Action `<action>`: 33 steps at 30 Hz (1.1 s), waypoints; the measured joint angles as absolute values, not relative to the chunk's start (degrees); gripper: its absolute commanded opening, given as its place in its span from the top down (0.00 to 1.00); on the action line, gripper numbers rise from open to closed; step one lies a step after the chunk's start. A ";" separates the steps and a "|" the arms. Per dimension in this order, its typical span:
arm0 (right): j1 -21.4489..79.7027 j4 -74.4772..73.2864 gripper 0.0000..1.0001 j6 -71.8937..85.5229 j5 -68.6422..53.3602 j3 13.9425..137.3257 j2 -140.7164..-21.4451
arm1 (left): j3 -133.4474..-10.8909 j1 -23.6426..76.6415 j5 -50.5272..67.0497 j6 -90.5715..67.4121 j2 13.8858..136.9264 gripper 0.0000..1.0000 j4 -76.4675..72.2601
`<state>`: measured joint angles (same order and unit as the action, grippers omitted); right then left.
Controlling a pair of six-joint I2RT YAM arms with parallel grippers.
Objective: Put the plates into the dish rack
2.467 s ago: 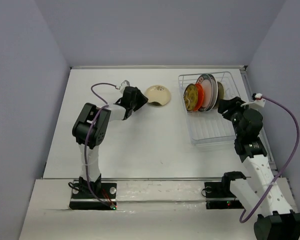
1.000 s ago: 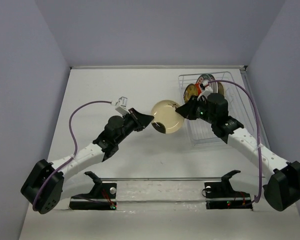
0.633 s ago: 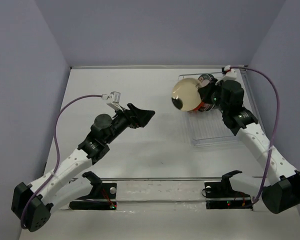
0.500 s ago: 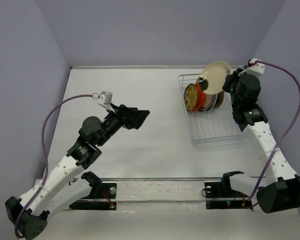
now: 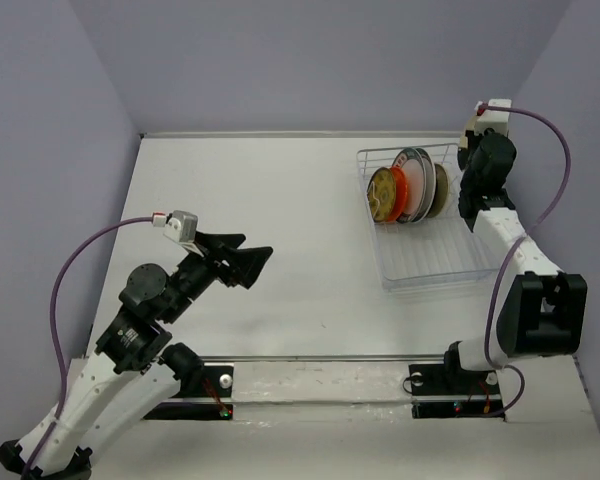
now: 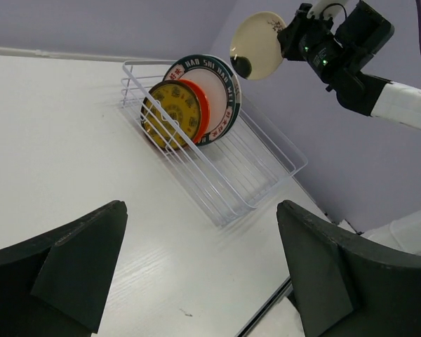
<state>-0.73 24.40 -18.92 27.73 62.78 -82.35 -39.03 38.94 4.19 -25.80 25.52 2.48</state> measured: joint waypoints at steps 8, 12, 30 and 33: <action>-0.78 23.53 0.93 -24.16 21.50 62.78 -85.45 | -38.98 38.89 5.58 -25.69 25.28 0.01 3.62; -0.78 23.03 0.93 -25.10 19.99 62.72 -87.07 | -38.96 38.74 6.00 -25.69 24.69 0.01 3.73; -0.78 21.08 0.81 -24.53 19.09 57.41 -90.13 | -37.85 34.17 11.40 -25.96 24.62 0.01 2.83; -0.71 21.15 0.58 -23.53 19.25 57.19 -91.07 | -37.85 34.00 11.70 -25.98 24.64 0.01 2.83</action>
<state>-0.71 21.15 -23.53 19.25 57.19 -91.07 -37.85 34.00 11.70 -25.98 24.64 2.83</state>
